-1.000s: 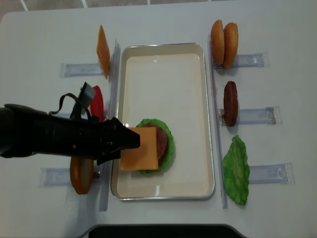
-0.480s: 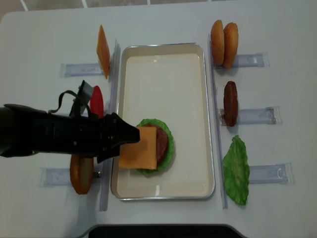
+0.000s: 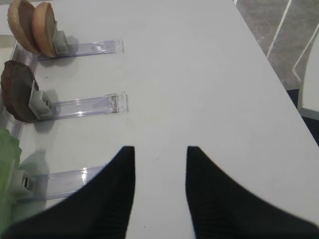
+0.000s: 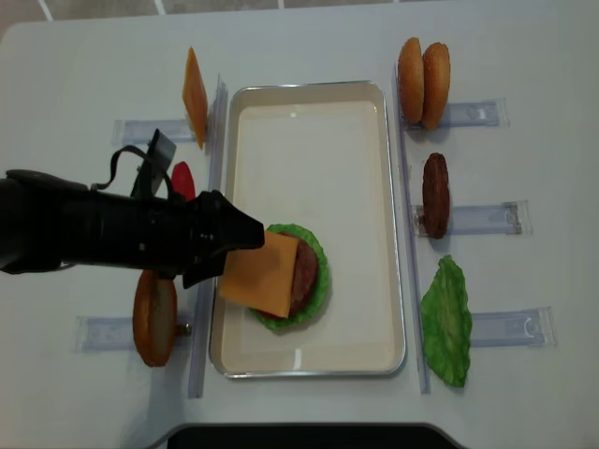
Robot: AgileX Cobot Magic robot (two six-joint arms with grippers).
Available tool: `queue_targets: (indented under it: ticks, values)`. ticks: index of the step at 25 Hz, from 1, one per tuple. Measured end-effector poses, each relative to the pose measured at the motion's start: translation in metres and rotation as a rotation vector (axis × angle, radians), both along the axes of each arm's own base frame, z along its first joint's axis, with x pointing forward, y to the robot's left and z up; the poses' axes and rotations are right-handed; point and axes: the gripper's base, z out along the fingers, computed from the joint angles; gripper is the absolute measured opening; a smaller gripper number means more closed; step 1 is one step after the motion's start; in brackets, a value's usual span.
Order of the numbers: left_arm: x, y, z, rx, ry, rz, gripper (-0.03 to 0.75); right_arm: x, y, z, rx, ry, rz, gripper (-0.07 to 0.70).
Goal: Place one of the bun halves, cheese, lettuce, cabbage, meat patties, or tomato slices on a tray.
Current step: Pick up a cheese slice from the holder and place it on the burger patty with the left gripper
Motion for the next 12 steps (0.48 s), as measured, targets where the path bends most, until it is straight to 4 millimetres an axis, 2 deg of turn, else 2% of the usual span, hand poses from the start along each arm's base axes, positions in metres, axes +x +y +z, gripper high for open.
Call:
queue_targets:
  ticks: [12]
  values:
    - [-0.0014,0.0031,-0.0037,0.049,0.051,0.016,0.548,0.0000,0.0000,0.0000,0.000,0.000,0.000,0.244]
